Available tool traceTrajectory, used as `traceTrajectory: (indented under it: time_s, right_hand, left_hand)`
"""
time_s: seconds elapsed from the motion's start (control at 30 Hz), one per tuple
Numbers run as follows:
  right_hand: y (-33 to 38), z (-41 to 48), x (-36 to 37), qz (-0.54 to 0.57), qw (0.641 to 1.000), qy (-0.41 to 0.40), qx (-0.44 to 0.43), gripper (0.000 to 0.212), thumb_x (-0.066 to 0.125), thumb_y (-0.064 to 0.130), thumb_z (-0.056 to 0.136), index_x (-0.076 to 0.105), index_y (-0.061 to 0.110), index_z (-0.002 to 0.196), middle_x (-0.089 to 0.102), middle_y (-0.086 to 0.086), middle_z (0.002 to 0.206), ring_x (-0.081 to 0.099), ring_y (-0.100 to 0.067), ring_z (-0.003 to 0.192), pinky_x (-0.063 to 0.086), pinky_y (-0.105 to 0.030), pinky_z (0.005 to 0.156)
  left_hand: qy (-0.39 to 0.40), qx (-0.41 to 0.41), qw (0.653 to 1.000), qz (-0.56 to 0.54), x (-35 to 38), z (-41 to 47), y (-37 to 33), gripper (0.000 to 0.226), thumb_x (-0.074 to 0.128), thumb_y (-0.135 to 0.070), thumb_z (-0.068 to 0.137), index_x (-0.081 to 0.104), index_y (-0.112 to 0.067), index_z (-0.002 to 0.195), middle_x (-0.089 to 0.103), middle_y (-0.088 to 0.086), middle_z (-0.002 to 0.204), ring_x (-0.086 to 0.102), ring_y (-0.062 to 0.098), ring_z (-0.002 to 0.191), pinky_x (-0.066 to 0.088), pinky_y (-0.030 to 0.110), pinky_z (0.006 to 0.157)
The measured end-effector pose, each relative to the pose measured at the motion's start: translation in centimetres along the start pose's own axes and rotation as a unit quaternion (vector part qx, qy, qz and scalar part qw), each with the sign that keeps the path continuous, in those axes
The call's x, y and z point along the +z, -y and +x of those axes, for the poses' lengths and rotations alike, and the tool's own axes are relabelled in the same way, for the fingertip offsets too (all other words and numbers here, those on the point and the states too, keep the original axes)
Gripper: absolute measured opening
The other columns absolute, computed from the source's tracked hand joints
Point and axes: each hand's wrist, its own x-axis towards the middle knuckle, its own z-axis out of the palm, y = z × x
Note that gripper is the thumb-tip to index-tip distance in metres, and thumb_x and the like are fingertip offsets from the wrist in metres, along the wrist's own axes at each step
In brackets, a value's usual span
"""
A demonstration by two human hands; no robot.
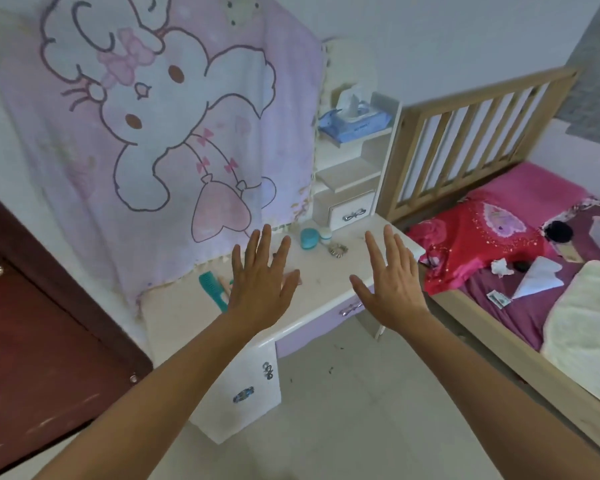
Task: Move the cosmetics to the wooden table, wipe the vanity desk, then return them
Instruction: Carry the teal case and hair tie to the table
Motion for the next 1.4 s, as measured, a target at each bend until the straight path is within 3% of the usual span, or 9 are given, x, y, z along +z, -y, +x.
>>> traceTrajectory:
  time_s: [0.17,0.3,0.47,0.63,0.73,0.87,1.1,1.23,1.4]
  right_hand:
    - [-4.7,7.7,1.8,0.026,0.998,-0.001,0.050,0.081,0.045,0.054,0.097,0.001,0.023,0.158,-0.006,-0.013,0.165,-0.002,-0.033,0.151,0.002,-0.046,0.120]
    - [-8.5,13.7,5.1,0.041,0.998,0.029,0.044,0.080,0.048,0.052,0.096,0.005,0.022,0.158,-0.002,-0.014,0.165,0.002,-0.034,0.151,0.011,-0.049,0.120]
    - [-13.0,21.5,10.8,0.053,0.992,0.116,0.017,0.077,0.048,0.050,0.097,0.010,0.020,0.158,0.003,-0.014,0.164,0.010,-0.035,0.150,0.022,-0.050,0.117]
    - [-16.8,28.7,15.9,0.031,0.971,0.230,-0.053,0.074,0.042,0.049,0.100,0.008,0.017,0.157,0.000,-0.013,0.164,0.011,-0.032,0.150,0.030,-0.045,0.114]
    - [-17.9,32.2,18.3,0.028,0.959,0.270,-0.080,0.071,0.043,0.045,0.101,0.009,0.017,0.157,0.006,-0.012,0.164,0.014,-0.030,0.149,0.029,-0.043,0.114]
    - [-17.9,34.1,21.8,0.072,0.943,0.319,-0.053,0.066,0.047,0.038,0.100,0.017,0.018,0.156,0.019,-0.010,0.162,0.027,-0.028,0.145,0.035,-0.042,0.110]
    - [-16.5,32.8,28.3,0.111,0.931,0.346,-0.006,0.061,0.046,0.030,0.100,0.022,0.020,0.155,0.030,-0.007,0.151,0.042,-0.027,0.132,0.045,-0.038,0.092]
    - [-15.5,31.0,31.0,0.116,0.924,0.364,0.032,0.062,0.047,0.031,0.100,0.021,0.024,0.155,0.033,-0.011,0.144,0.050,-0.032,0.118,0.048,-0.038,0.081]
    - [-14.7,28.8,32.3,0.103,0.923,0.360,0.083,0.035,0.050,0.030,0.100,0.051,0.019,0.133,0.047,-0.010,0.118,0.060,-0.032,0.093,0.043,-0.034,0.068]
  left_hand:
    - [0.046,0.022,0.998,0.025,3.2,9.7,-0.4,0.065,0.017,-0.054,0.099,0.002,-0.025,0.155,-0.014,0.008,0.162,-0.014,0.026,0.149,-0.001,0.053,0.119]
    - [0.070,0.019,0.997,0.015,6.9,15.8,-0.9,0.064,0.019,-0.052,0.101,0.002,-0.024,0.155,-0.012,0.008,0.162,-0.010,0.027,0.149,-0.001,0.053,0.119]
    - [0.177,-0.008,0.984,-0.002,13.1,22.3,-1.5,0.068,0.028,-0.051,0.101,-0.004,-0.024,0.155,-0.018,0.006,0.161,-0.001,0.026,0.150,0.010,0.046,0.120]
    - [0.282,-0.062,0.957,0.034,18.5,26.7,-1.7,0.072,0.030,-0.051,0.101,-0.007,-0.020,0.155,-0.019,0.012,0.160,-0.005,0.030,0.149,0.010,0.049,0.120]
    - [0.293,-0.088,0.952,0.021,20.8,28.8,-1.9,0.073,0.033,-0.050,0.100,-0.003,-0.019,0.155,-0.014,0.013,0.161,0.000,0.031,0.149,0.014,0.050,0.117]
    - [0.317,-0.101,0.943,0.004,23.1,31.2,-1.8,0.076,0.036,-0.050,0.099,-0.005,-0.018,0.155,-0.012,0.013,0.161,0.003,0.032,0.148,0.016,0.050,0.118]
    - [0.269,-0.105,0.957,-0.038,29.7,35.6,0.7,0.076,0.044,-0.047,0.097,0.004,-0.020,0.155,-0.002,0.015,0.162,0.003,0.033,0.148,0.020,0.047,0.115]
    - [0.292,-0.090,0.944,-0.123,33.4,35.1,1.7,0.074,0.049,-0.047,0.095,0.010,-0.029,0.155,-0.004,0.012,0.162,0.010,0.034,0.146,0.025,0.049,0.114]
    - [0.257,-0.099,0.943,-0.187,34.1,31.7,0.7,0.065,0.056,-0.024,0.093,0.027,-0.026,0.151,0.010,0.013,0.159,0.029,0.036,0.132,0.039,0.046,0.106]
